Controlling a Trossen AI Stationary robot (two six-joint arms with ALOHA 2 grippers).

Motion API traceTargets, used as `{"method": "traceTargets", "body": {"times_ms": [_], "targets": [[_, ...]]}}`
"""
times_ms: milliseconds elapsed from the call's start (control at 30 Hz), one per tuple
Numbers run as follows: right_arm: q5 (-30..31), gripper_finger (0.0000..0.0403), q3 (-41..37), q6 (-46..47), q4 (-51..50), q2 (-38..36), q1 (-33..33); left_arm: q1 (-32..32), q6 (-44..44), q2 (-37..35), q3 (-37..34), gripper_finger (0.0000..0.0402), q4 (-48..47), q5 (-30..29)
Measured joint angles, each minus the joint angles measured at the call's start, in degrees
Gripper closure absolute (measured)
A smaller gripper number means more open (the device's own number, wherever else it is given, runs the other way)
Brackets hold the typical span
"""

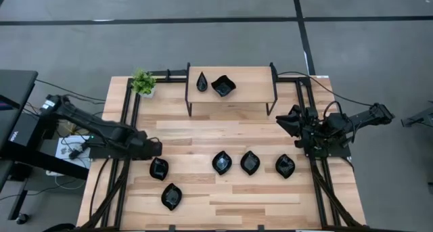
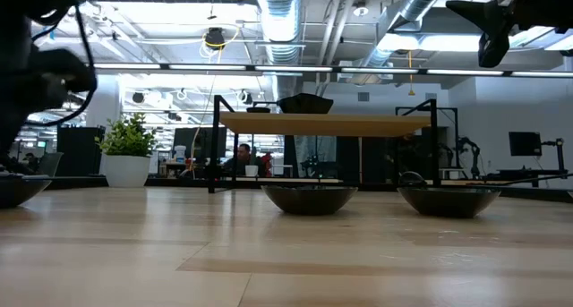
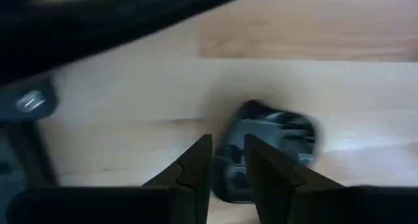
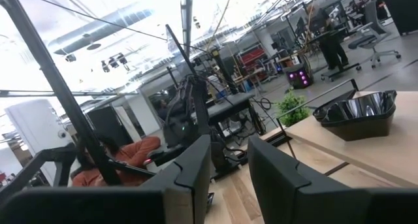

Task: Pick & Place Mini shaped plates
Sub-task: Put the black leaf shaped plate on the shelf

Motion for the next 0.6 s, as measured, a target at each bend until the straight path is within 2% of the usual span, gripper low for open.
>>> {"method": "traceTargets", "body": {"times_ms": [267, 600], "targets": [[0.57, 0.0306, 0.02, 0.49, 0.05, 0.0, 0.0, -5.78, -2.9, 7.27, 0.0, 0.0311, 3.29, 3.03], [2.91, 0.0306, 0.02, 0.66, -0.02, 0.0, 0.0, -5.76, -2.6, 11.86, 0.02, 0.0311, 6.03, 2.59]]}}
